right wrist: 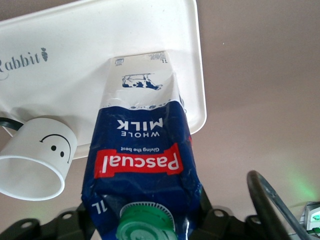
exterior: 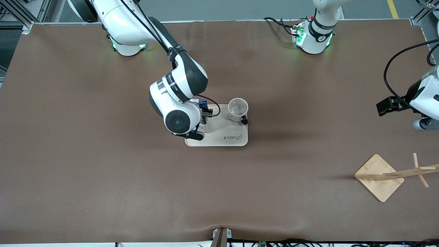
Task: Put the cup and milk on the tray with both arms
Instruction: 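Lower the milk carton onto the tray beside the mug with the right gripper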
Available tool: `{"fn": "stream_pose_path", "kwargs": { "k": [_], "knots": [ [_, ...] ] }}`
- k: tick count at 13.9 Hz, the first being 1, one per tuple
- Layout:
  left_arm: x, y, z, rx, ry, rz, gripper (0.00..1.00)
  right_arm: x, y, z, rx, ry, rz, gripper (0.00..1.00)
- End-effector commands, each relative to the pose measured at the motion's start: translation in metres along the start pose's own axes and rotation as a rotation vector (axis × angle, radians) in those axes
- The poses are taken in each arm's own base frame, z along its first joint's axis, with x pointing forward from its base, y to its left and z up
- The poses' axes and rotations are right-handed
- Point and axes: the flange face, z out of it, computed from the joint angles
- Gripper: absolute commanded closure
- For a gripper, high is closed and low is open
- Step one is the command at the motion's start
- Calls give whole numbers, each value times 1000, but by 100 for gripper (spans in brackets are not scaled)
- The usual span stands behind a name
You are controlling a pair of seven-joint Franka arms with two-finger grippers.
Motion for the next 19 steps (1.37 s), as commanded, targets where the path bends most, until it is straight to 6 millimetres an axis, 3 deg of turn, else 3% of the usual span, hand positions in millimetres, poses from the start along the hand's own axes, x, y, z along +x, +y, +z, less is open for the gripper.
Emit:
{"fn": "stream_pose_path", "kwargs": {
  "k": [1,7,12,14,17,19],
  "knots": [
    [-11,1,-7,3,-1,-3,0,4,-8,2,19,16,5,0],
    [-11,1,-8,-8,1,-6,0,2,-4,-24,52,48,-2,0],
    [-11,-3,-8,-8,0,-14,0,5,16,-55,87,68,15,0],
    [-11,-4,-7,-8,-1,-15,0,0,27,-79,109,92,25,0],
    [-11,-4,-7,-8,-2,-16,0,-10,70,-145,176,162,53,0],
    [-11,-4,-7,-8,-2,-16,0,-2,101,-172,210,190,77,0]
  ]
}}
